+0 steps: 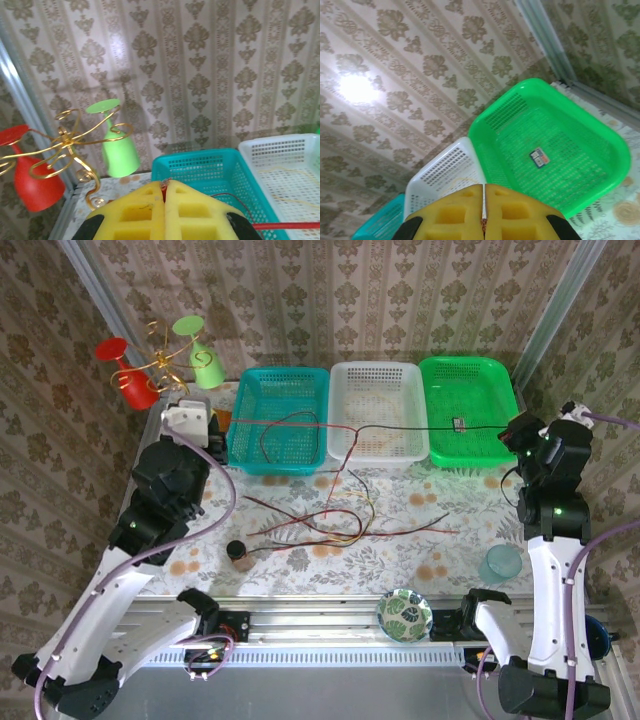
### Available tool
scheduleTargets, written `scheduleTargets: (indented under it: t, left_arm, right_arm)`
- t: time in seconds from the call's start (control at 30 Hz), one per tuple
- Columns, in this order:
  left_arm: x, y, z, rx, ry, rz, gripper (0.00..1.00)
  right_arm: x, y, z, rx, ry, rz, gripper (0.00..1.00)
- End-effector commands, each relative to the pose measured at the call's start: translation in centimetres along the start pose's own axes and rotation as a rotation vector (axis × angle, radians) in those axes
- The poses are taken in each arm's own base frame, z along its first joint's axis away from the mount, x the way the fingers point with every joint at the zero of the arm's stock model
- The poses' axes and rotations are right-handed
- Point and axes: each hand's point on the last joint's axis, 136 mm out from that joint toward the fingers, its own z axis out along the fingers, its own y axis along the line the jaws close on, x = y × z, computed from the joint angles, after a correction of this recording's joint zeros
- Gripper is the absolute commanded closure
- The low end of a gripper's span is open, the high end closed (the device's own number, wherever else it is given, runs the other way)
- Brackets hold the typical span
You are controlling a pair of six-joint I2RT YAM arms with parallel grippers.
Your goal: Untangle the cables
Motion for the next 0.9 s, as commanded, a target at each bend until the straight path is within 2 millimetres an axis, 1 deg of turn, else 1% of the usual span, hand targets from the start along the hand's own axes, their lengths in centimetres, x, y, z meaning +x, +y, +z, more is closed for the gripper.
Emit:
scheduleTargets:
  t: [0.0, 0.27, 0.37, 0.5, 0.73, 0.77, 0.87]
  left_arm:
    - [0.2, 2.7, -0.8, -0.123, -0.002, 0.018, 1.0]
    - [1.0, 4.9, -1.8, -0.216, 0.011, 0.034, 1.0]
    - [1.5, 5.4, -2.0, -0.234, 0.025, 0.035, 1.0]
    - [2.7, 6.0, -2.0, -0.25, 0.076, 0.036, 1.0]
    - [4.7, 6.2, -1.9, -0.231, 0.158, 0.052, 1.0]
    - [5.2, 7.1, -2.0, -0.26, 0.186, 0.056, 1.0]
    - [6.2, 8.0, -2.1, -0.276, 0.253, 0.043, 1.0]
  right_arm:
    - [-2.1, -2.1, -1.1, 0.127, -0.093, -0.027, 1.0]
    - [-2.4, -4.3, -1.5, 0.235, -0.132, -0.054, 1.0]
    - [-2.6, -5.5, -1.7, 0.298, -0.152, -0.076, 1.0]
    - [-2.4, -7.2, -1.8, 0.381, -0.164, -0.117, 1.0]
    - [-1.3, -9.4, -1.4, 0.459, -0.162, -0.151, 1.0]
    - [-1.0, -9.9, -1.3, 0.477, -0.159, -0.159, 1.0]
    - [-0.7, -11.3, -1.4, 0.54, -0.163, -0.173, 1.0]
